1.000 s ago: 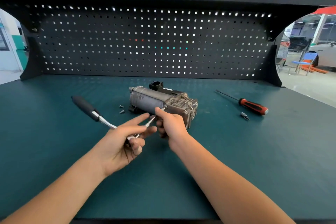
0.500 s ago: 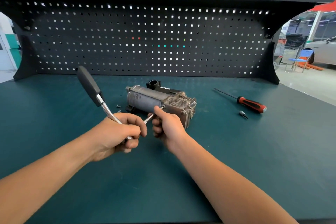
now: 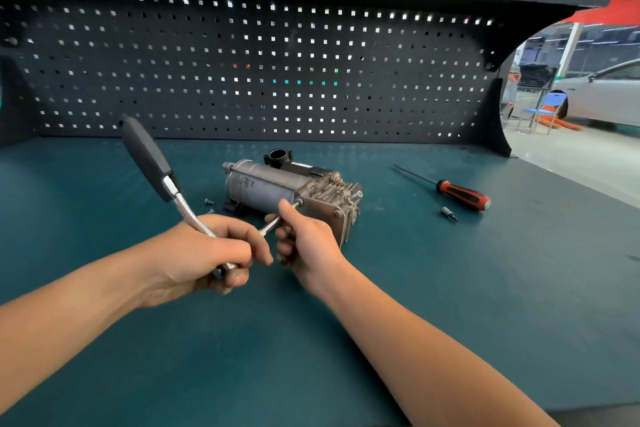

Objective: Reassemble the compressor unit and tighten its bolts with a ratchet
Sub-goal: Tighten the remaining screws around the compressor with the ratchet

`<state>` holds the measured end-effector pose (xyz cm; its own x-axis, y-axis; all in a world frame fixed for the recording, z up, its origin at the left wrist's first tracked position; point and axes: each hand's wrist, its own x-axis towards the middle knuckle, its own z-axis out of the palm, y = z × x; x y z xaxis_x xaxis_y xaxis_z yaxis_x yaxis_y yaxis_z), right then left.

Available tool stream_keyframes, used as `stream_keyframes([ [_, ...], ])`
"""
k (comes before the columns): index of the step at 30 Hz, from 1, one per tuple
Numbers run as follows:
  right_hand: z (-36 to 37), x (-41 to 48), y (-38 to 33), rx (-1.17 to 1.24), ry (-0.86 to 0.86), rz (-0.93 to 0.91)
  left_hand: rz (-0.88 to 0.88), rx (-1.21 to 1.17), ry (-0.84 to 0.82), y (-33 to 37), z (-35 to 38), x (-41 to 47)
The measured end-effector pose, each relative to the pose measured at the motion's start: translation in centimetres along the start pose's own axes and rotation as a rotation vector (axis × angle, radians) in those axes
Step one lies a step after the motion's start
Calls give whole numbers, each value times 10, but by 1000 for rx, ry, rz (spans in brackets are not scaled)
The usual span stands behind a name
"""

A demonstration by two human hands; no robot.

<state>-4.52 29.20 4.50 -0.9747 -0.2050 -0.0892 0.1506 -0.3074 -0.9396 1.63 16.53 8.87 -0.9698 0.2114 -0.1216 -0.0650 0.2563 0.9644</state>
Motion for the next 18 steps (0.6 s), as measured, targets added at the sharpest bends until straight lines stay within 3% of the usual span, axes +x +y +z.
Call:
stream_keyframes([
  [8,0,-20,-8,-144,-32,68,-10,-554,75,-26,17,-22],
  [13,-15,-37,-8,82,-73,114,-21,-547,-15,-35,21,-17],
  [18,-29,-38,-9,170,9,39,-6,-561,-91,-33,36,-5],
])
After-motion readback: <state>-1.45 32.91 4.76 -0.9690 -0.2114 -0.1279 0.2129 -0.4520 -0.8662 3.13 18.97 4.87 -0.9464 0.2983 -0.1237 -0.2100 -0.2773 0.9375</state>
